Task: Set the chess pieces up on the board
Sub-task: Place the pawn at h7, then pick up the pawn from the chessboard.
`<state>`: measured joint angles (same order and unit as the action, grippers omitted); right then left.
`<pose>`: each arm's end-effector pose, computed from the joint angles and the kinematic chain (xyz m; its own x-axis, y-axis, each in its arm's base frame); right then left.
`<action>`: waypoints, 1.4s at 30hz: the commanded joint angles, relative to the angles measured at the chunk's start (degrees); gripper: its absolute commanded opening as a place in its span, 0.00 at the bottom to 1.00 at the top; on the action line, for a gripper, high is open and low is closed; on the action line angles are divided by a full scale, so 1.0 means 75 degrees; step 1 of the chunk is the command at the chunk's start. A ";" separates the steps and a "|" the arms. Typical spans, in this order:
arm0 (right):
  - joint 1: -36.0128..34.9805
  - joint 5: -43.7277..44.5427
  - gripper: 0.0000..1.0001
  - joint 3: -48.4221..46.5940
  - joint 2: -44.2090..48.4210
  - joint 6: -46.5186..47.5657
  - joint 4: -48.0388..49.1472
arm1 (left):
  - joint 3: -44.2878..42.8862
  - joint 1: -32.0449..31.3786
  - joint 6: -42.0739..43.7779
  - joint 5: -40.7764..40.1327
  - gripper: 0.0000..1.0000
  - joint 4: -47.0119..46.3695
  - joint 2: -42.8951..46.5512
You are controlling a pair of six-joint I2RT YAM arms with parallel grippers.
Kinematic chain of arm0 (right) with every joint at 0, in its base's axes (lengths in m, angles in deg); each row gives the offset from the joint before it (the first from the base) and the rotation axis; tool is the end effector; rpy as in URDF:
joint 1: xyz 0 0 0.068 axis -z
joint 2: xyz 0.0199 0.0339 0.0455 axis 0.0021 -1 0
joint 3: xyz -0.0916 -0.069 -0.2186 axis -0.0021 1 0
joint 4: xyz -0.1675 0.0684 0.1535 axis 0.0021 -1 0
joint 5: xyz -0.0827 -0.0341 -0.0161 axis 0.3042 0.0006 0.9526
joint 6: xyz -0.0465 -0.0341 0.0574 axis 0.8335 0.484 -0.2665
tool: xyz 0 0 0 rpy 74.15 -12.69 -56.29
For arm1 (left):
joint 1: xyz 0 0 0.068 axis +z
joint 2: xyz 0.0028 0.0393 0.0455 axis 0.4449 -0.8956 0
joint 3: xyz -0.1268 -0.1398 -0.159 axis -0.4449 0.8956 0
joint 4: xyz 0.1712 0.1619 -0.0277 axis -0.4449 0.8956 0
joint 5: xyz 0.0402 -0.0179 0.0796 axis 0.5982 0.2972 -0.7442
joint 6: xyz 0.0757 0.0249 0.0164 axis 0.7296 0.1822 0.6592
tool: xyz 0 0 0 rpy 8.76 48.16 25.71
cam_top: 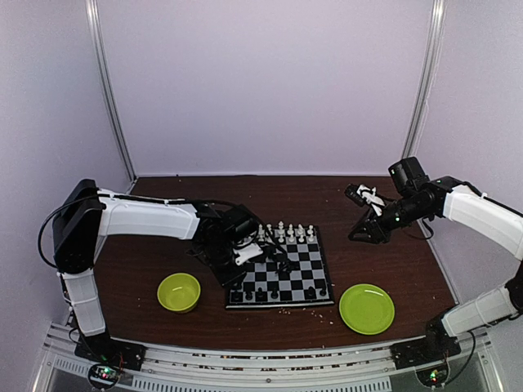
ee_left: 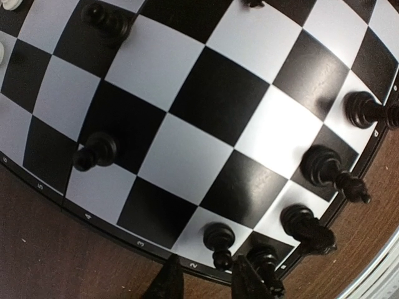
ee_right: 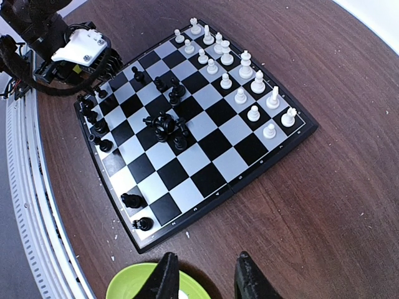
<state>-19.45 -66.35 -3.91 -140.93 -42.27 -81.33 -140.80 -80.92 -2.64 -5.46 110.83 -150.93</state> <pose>0.2241 0.1251 0.2351 -0.4487 -0.5259 -0.7226 -0.8679 0.4494 0.2119 0.1941 -0.2801 0.1291 -0.6138 0.7672 -0.1862 0.7875 0.6117 -0.0757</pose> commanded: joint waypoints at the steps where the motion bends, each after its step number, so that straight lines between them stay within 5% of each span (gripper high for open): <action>1: 0.0020 -0.0077 0.30 -0.0133 -0.0010 0.0105 -0.0070 | -0.0426 -0.0046 0.0120 -0.0354 0.29 0.0422 0.0186; 21: 0.0020 -0.0015 0.30 -0.0148 -0.0025 0.0128 -0.0098 | -0.1902 0.0188 -0.0455 -0.1370 0.39 -0.0076 -0.0837; 28: 0.0025 -0.0013 0.30 -0.0147 -0.0076 0.0148 -0.0106 | -0.1963 0.0287 -0.0570 -0.1448 0.35 -0.0097 -0.1132; 42: 0.0023 -0.0002 0.30 -0.0171 -0.0169 0.0216 -0.0166 | -0.2008 0.0317 -0.0493 -0.1061 0.10 -0.0133 -0.1389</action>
<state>-19.45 -66.33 -3.93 -141.84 -41.22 -82.00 -154.22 -78.95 -6.29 -14.79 110.79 -160.74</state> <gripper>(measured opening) 0.300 0.138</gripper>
